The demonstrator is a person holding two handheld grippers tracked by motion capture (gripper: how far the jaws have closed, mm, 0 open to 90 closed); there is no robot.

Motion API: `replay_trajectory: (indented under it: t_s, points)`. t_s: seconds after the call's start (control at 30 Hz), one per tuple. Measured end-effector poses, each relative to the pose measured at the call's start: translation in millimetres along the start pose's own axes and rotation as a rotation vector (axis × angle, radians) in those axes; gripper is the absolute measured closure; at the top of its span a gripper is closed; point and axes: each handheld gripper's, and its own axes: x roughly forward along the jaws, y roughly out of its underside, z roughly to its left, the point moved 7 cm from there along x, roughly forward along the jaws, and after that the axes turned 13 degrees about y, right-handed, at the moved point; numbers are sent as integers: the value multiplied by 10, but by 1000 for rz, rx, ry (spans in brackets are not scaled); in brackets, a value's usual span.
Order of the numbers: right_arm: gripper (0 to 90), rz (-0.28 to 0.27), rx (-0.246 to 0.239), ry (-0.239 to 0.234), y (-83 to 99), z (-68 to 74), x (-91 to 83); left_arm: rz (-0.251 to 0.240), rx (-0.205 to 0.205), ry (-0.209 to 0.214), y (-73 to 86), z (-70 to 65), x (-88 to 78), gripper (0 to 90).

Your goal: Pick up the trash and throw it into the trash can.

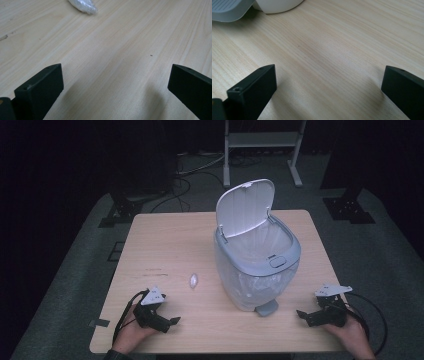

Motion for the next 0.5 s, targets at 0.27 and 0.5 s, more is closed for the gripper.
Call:
replay_trajectory:
  t_s: [0.27,0.5]
  points:
    - [0,-36,30,-10,21,-5,15,-12,-13,-8,-74,19,-16,0]
    - [0,-36,31,-9,22,-5,14,-34,-12,-19,-206,46,-21,0]
